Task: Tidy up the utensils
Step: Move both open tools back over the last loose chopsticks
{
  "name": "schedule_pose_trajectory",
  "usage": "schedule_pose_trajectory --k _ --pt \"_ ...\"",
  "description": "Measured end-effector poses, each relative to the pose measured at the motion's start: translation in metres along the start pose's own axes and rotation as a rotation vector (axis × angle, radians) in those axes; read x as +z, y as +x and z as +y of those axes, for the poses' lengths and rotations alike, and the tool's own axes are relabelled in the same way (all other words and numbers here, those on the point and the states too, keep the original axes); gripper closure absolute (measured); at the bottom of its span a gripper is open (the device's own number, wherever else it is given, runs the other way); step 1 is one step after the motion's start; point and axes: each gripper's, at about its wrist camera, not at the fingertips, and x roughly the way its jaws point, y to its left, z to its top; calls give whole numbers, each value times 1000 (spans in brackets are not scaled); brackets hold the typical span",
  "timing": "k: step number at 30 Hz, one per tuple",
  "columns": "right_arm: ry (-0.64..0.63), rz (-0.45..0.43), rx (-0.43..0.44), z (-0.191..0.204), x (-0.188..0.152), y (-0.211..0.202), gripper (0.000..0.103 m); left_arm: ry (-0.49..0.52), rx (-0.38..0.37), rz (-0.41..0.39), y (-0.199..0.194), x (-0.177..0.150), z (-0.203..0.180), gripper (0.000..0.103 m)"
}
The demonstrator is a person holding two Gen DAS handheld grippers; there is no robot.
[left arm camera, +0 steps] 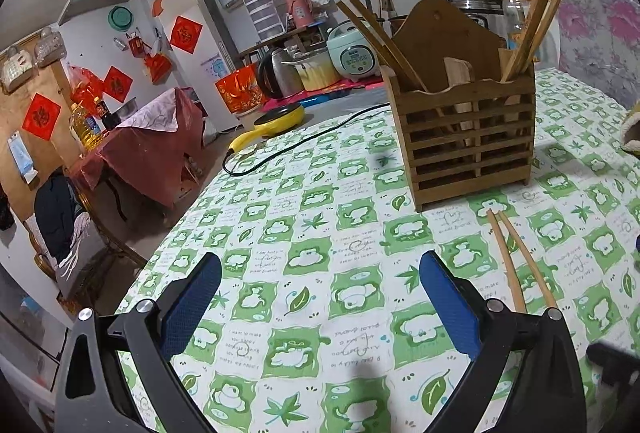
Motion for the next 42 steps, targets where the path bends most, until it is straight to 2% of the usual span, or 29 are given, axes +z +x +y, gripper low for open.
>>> schedule_pose_trajectory --k 7,10,11,14,15,16,19,21,26,31,33,36,37,38,39,42 --pt "-144 47 92 26 -15 -5 10 -15 -4 36 4 -3 2 6" --pt "-170 114 75 27 -21 2 9 -37 -19 57 7 -4 7 6" --pt "-153 112 80 21 -21 0 9 -42 -23 64 7 -5 8 6" --pt "-72 81 -101 -13 -22 -5 10 -42 -47 76 5 -9 11 6" --pt "1 71 -135 -32 -23 -9 11 -38 -64 79 4 -11 9 6" --pt "62 53 -129 -48 -24 -14 11 -35 -94 83 2 -13 8 6" --pt "247 -20 -58 -88 -34 -31 11 -18 -193 86 -4 -19 1 6" --pt "298 -31 -41 -97 -36 -33 11 10 -274 79 -13 -24 -6 6" --pt "280 -15 -45 -91 -33 -28 11 130 -433 76 -36 -42 -33 6" --pt "279 -27 -45 -93 -32 -29 11 231 -529 129 -40 -52 -56 6" --pt "285 -29 -45 -94 -33 -29 11 261 -524 169 -33 -55 -62 6" --pt "288 -34 -46 -95 -33 -30 11 273 -467 203 -22 -57 -57 5" --pt "288 -36 -46 -95 -33 -31 11 263 -443 202 -19 -57 -51 5" --pt "288 -37 -47 -94 -33 -31 11 247 -374 202 -12 -57 -42 5" --pt "288 -38 -47 -94 -33 -31 11 228 -349 213 -8 -57 -35 5" --pt "284 -37 -46 -93 -33 -31 11 144 -396 244 -2 -55 -21 5"
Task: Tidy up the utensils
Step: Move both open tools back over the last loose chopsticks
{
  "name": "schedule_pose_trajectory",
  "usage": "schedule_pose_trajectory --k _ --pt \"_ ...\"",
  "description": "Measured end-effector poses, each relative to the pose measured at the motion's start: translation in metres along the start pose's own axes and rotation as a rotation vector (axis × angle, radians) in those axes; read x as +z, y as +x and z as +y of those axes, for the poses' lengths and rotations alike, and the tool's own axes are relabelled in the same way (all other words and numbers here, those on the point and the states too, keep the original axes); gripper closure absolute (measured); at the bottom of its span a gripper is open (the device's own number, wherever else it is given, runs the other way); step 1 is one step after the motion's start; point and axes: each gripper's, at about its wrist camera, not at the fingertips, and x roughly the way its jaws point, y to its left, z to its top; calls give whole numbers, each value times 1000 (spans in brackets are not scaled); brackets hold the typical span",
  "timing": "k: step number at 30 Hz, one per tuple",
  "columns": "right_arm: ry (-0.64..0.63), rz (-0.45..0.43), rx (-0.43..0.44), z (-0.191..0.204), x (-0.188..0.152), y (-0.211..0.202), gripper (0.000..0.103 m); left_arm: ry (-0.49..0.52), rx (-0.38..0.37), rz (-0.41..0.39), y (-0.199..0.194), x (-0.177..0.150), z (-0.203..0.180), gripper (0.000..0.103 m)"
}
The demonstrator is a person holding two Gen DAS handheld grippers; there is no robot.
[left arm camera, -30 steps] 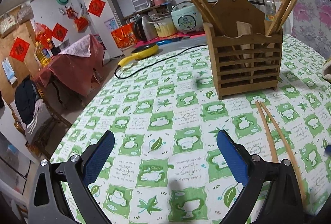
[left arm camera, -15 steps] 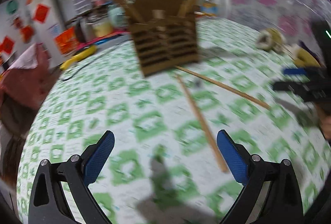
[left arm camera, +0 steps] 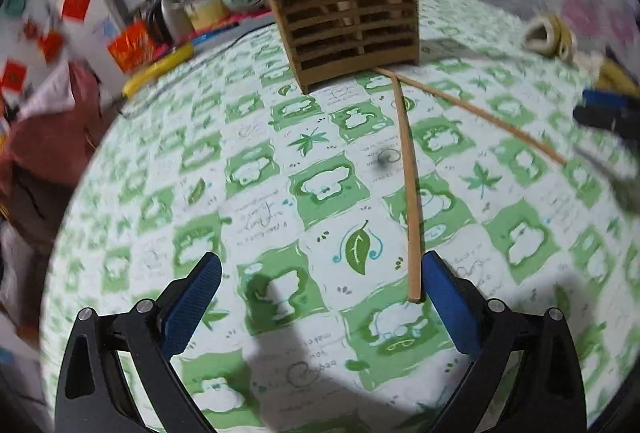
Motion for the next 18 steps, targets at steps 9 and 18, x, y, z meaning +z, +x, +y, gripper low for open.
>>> schedule_pose_trajectory --k 9,18 --pt "-34 -14 11 8 0 -3 11 71 -56 -20 -5 -4 -19 23" --pt "-84 -23 51 18 -2 -6 21 43 -128 -11 -7 -8 -24 62"
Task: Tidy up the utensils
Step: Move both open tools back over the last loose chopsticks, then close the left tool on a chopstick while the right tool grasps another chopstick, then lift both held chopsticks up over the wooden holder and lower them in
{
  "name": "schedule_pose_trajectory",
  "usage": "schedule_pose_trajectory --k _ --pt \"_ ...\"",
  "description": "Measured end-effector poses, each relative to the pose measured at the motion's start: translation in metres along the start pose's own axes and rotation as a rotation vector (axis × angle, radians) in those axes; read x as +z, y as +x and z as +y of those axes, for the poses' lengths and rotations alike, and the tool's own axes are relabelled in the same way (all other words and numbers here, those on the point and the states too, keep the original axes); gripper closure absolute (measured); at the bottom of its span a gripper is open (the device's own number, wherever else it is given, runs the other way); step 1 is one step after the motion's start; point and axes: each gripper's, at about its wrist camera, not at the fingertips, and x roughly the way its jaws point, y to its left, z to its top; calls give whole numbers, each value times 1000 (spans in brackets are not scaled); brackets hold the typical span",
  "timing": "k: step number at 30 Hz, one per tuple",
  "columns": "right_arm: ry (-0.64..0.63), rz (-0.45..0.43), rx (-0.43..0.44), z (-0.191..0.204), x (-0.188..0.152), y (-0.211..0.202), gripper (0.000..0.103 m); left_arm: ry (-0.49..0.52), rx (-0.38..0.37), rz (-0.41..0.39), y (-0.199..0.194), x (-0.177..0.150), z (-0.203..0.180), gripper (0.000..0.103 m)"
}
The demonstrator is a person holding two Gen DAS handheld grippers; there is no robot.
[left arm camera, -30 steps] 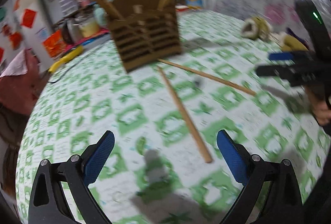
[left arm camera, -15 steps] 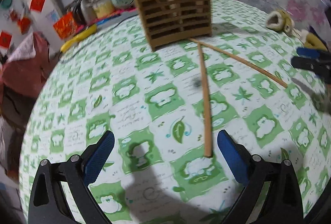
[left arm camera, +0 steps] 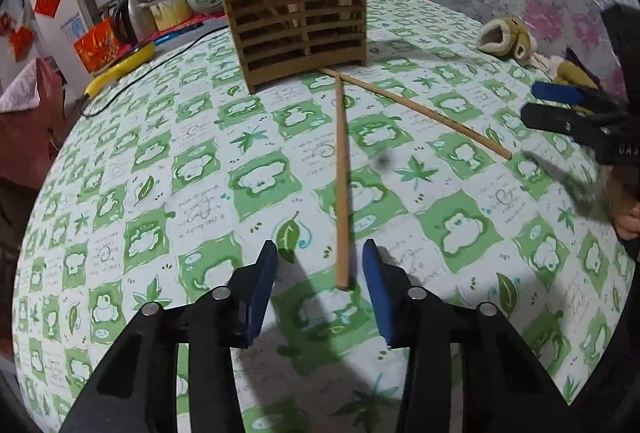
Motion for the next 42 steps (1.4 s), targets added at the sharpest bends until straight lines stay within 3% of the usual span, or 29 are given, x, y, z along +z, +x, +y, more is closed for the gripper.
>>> schedule_pose_trajectory --k 7,16,21,23,25,35,42 --pt "-36 37 42 9 -2 5 46 -8 -29 -2 -3 -2 -4 80" --pt "-101 83 73 26 -6 10 65 -19 -27 0 -3 -3 -4 80" --pt "-98 181 94 29 -10 25 95 -18 -19 0 -4 -4 -4 80" --pt "-84 182 100 27 -11 24 97 -22 -25 -1 -5 -5 -4 82" --pt "-62 179 108 24 -13 22 97 -35 -40 -3 -6 -5 -2 97" --pt "-77 12 70 28 -3 -12 97 -95 -1 -106 -41 20 16 97" --pt "-99 -185 41 32 49 -64 97 -89 43 -229 -85 59 20 97"
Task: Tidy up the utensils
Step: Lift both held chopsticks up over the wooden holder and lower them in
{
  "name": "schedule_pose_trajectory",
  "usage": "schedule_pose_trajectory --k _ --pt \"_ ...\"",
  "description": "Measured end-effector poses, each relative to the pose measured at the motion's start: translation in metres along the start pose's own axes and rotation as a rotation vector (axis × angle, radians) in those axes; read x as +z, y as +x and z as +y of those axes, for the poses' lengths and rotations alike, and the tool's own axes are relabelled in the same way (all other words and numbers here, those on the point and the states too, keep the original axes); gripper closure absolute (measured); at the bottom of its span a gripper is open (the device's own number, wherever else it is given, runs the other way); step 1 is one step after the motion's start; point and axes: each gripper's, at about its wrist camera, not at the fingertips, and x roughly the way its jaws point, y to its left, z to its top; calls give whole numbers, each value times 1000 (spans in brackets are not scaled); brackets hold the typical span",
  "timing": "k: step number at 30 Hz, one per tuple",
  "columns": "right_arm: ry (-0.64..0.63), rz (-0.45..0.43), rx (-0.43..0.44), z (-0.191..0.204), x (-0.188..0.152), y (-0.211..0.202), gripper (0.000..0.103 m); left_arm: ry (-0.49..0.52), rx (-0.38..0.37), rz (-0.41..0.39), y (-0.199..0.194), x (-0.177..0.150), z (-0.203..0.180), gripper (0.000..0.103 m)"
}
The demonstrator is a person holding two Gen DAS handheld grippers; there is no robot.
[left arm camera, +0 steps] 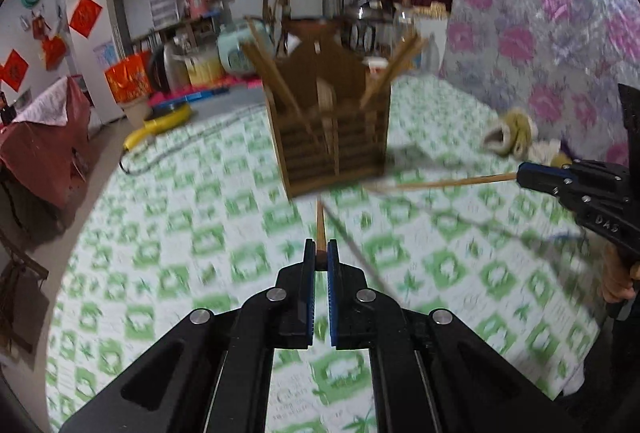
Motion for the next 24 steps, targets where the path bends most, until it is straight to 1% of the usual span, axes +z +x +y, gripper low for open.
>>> schedule_pose_trajectory --k 4,6,11,15,17,19,21,24 --pt "-14 -108 -13 2 43 -17 97 -17 13 -71 -13 35 3 97" --pt "-8 -147 -4 3 65 -19 97 -28 20 -106 -17 54 4 97" --pt "7 -180 11 7 91 -12 97 -64 0 -161 -23 89 7 97" --pt "34 -228 34 6 115 -15 97 -92 -5 -236 -40 119 12 97" --pt "60 -278 48 5 132 -18 97 -119 -2 -286 -50 138 15 97" --pt "87 -348 39 4 148 -23 97 -139 9 -338 -59 154 17 97" --pt "116 -432 -9 4 160 -25 97 -170 28 -399 -64 171 19 97" --pt "183 -515 -54 -1 165 -18 97 -207 36 -447 -60 185 18 97"
